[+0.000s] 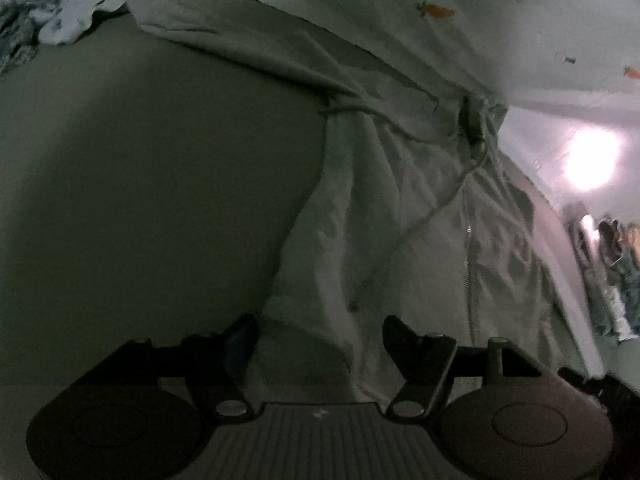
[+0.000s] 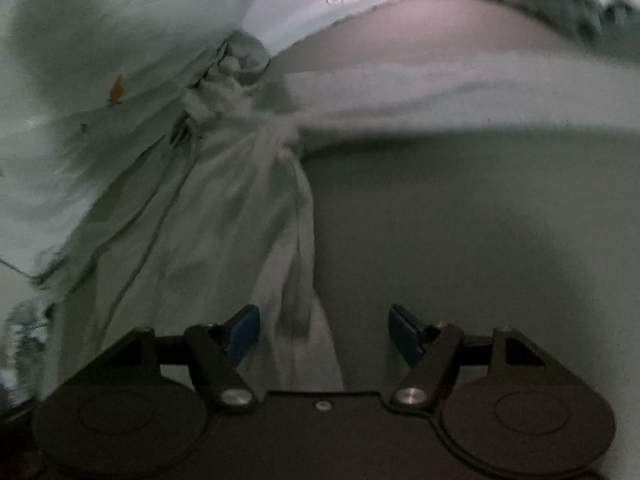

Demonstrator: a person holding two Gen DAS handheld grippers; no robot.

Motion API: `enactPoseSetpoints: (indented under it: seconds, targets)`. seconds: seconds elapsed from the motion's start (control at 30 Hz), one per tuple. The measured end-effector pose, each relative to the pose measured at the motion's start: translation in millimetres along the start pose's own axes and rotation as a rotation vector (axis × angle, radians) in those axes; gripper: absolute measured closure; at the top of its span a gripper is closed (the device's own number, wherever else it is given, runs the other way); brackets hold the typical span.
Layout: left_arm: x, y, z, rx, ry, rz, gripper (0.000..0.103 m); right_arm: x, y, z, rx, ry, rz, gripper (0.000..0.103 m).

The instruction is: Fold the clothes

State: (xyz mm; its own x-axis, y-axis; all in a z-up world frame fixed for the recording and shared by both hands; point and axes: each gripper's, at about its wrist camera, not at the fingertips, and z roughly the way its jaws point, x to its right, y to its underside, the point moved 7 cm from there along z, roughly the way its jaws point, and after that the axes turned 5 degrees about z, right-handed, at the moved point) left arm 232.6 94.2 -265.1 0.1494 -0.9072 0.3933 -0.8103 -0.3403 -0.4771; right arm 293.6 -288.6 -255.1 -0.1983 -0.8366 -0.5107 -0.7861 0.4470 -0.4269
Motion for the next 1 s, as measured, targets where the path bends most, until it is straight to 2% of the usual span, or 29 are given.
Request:
enactPoseSetpoints:
  seconds: [0.03,0.07,0.1,0.13,0.17,0.27,0.37,0.43,0.47,0.5,0.53,0.6,0.63,0.7,0.73,0.77,0.9,1.0]
  targets:
    - [0,3,-1,0.008,-0.011,-0.010,0.051,-1,6,-3,-0.001,-0.022,-0.008,0.033]
    - [1,6,-2,0.013,-0.035,-0.018,0.060,-2,10,-5,-0.016,-0.046,-0.019,0.042]
    - [2,9,-2,0.017,-0.056,-0.025,0.074,-4,13,-6,-0.036,-0.073,-0.030,0.068]
    - [3,12,-3,0.022,-0.059,-0.036,0.083,-5,16,-6,-0.064,-0.104,-0.028,0.081]
    - [4,14,-3,0.031,-0.042,-0.068,0.090,-6,19,-6,-0.097,-0.139,-0.016,0.087]
    - [-1,13,-11,0.051,-0.023,-0.172,0.094,-6,15,-15,-0.106,-0.220,0.027,0.094]
    - [10,5,-44,0.112,0.039,-0.195,0.095,8,1,-41,-0.063,-0.394,0.214,0.098]
    - [19,2,-68,0.149,0.076,-0.188,0.094,21,-6,-55,-0.031,-0.488,0.330,0.098]
    - [19,4,-71,0.143,0.060,-0.182,0.090,30,-7,-59,-0.015,-0.484,0.361,0.098]
    - [17,8,-69,0.125,0.028,-0.169,0.079,39,-5,-59,-0.008,-0.420,0.352,0.098]
    - [14,14,-66,0.107,-0.008,-0.155,0.071,47,-1,-55,-0.009,-0.320,0.312,0.097]
    - [2,27,-54,0.065,-0.115,-0.133,0.072,63,7,-48,-0.013,-0.110,0.220,0.095]
    - [-6,34,-50,0.041,-0.161,-0.135,0.072,67,10,-47,-0.018,-0.069,0.206,0.093]
    - [-16,44,-50,0.029,-0.164,-0.155,0.066,70,14,-51,-0.027,-0.093,0.218,0.074]
    - [-15,46,-49,0.030,-0.162,-0.142,0.061,70,16,-55,-0.022,-0.109,0.219,0.068]
    - [-14,48,-48,0.030,-0.160,-0.129,0.059,69,17,-57,-0.021,-0.117,0.205,0.063]
    - [-10,55,-46,0.031,-0.154,-0.076,0.057,55,22,-54,-0.070,-0.156,0.143,0.061]
    - [1,52,-41,0.038,-0.166,0.000,0.058,39,28,-49,-0.113,-0.188,0.096,0.057]
